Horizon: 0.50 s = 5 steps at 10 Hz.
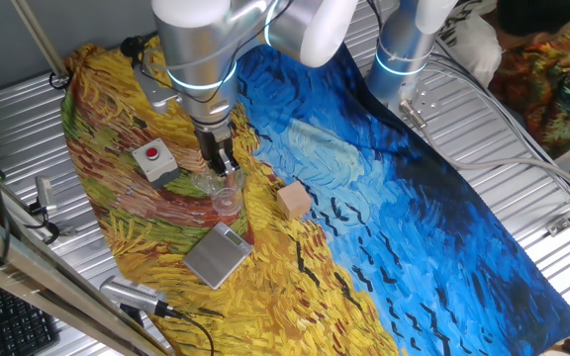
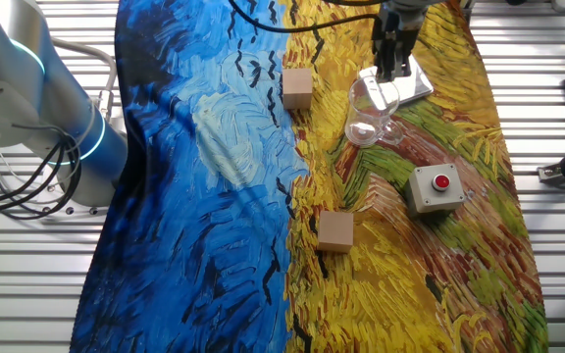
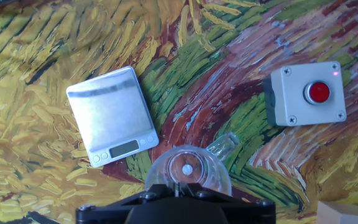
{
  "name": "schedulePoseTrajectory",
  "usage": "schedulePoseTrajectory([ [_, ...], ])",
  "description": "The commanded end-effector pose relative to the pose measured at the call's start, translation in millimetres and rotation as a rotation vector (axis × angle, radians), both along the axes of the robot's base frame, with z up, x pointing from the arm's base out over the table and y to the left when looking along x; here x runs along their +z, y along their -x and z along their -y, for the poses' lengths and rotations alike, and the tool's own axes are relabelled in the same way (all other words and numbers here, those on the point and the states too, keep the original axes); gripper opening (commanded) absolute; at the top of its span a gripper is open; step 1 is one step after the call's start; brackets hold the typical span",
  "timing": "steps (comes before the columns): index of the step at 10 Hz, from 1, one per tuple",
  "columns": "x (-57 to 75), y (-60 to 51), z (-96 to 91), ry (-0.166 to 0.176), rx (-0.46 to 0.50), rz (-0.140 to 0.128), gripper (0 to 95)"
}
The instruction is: Pick up the cup
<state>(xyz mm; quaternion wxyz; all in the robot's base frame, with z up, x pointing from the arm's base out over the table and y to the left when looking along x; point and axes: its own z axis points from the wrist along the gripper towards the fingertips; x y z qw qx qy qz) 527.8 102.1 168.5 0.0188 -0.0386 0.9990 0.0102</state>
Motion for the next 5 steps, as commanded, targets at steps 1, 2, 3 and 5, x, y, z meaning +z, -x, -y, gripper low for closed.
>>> schedulePoseTrajectory([
  [1, -1.6, 1.1, 0.9, -0.003, 0.032, 0.001, 76.0],
  [2, -1.8, 1.6, 1.2, -0.001, 0.028, -0.002, 76.0],
  [3, -2.2, 2.2, 1.6, -0.001, 0.029, -0.004, 95.0],
  [5, -2.7, 3.0, 2.0, 0.000, 0.028, -0.008, 95.0],
])
